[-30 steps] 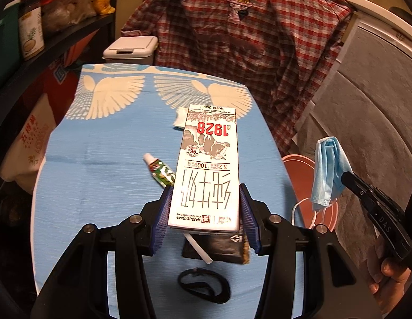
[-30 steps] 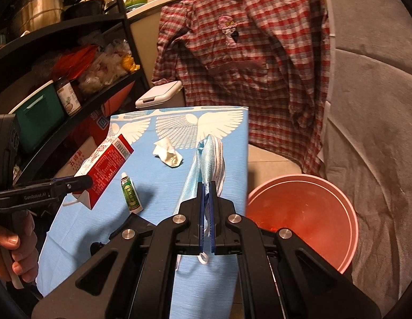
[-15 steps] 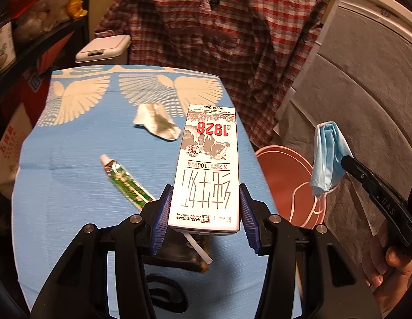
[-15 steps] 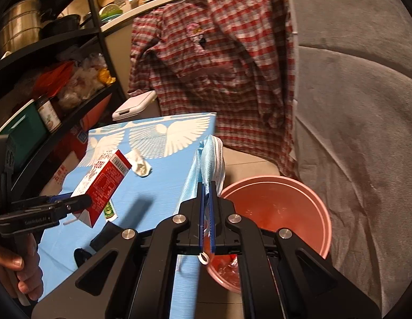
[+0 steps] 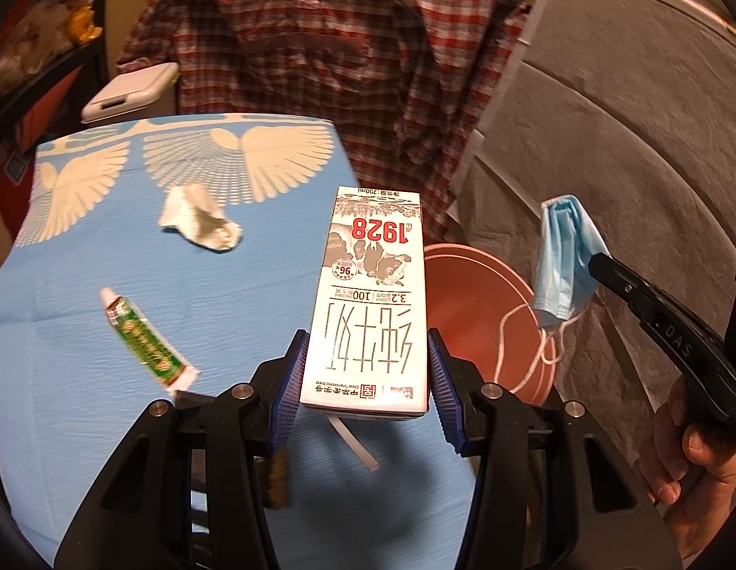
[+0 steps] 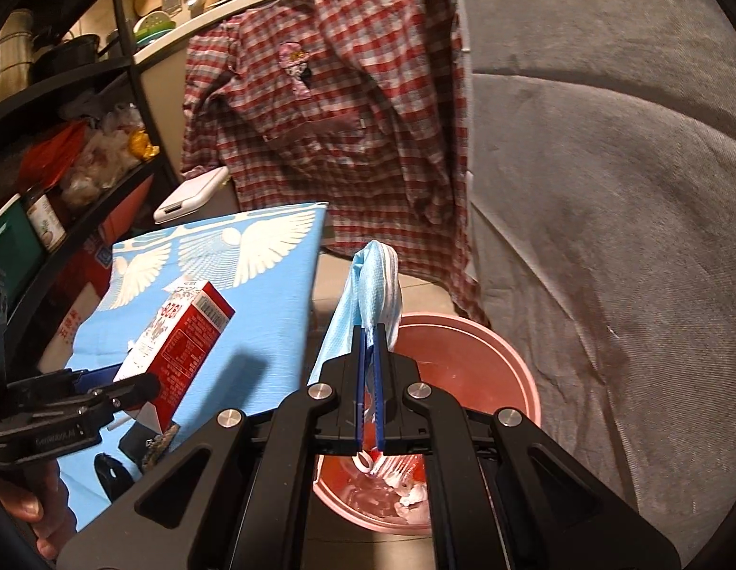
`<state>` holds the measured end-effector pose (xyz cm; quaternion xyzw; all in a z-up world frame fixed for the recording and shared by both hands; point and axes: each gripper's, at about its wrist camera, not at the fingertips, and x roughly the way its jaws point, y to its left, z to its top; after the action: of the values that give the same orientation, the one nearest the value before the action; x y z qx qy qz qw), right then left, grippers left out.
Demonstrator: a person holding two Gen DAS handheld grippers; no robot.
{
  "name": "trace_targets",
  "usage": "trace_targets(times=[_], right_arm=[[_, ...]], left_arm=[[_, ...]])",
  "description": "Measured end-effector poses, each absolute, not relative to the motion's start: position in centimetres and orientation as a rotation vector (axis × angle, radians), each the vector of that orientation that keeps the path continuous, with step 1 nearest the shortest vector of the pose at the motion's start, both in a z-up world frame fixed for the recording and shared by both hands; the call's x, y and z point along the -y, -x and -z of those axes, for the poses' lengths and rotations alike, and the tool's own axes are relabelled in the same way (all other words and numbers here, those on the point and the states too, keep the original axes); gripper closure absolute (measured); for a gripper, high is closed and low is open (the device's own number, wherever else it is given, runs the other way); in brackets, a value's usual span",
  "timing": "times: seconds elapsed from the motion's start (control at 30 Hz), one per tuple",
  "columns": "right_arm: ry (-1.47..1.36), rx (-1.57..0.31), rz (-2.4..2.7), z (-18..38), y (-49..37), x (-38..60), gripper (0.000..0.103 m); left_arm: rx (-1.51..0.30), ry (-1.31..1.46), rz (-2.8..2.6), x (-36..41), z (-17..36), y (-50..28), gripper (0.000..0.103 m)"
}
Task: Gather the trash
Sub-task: 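Carry the milk carton with the left gripper and mask with the right gripper over the bucket, then open the left gripper to drop the carton while the right gripper drops the mask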
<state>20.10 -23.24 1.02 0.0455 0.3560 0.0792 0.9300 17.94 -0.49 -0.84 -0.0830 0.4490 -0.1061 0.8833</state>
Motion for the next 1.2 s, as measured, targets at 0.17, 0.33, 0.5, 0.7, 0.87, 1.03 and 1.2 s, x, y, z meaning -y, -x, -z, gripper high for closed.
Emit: trace_targets(times=[0.17, 0.33, 0.5, 0.7, 0.87, 1.03, 1.2], right_arm=[[-0.108, -0.739, -0.129, -0.7, -20.5, 24.2, 0.1], [-0.102, -0.752, -0.102, -0.3, -20.8, 24.8, 0.1], [-0.098, -0.772, -0.075, 0.3, -21.2, 25.2, 0.1], [-0.105, -0.797, -0.043, 1.2, -21.7, 25.8, 0.1], [-0.108, -0.814, -0.019, 1.7, -22.2, 26.3, 0.1], [-0.115, -0.832, 0.0, 2.2, -22.7, 26.8, 0.1], [-0.108, -0.855, 0.022, 2.8, -23.0, 26.9, 0.095]], left_arm=[[-0.945, 0.158, 0.261, 2.6, 1.4, -18.5, 0.055], [-0.957, 0.143, 0.3, 4.7, 2.0, -19.2, 0.055], [-0.978, 0.13, 0.328, 6.8, 2.9, -20.1, 0.055], [-1.0, 0.124, 0.353, 8.7, 3.6, -20.9, 0.055], [-1.013, 0.126, 0.361, 10.0, 4.0, -21.7, 0.055], [-1.033, 0.116, 0.354, 10.6, 4.9, -22.3, 0.055], [-1.053, 0.108, 0.344, 11.0, 5.5, -22.9, 0.054]])
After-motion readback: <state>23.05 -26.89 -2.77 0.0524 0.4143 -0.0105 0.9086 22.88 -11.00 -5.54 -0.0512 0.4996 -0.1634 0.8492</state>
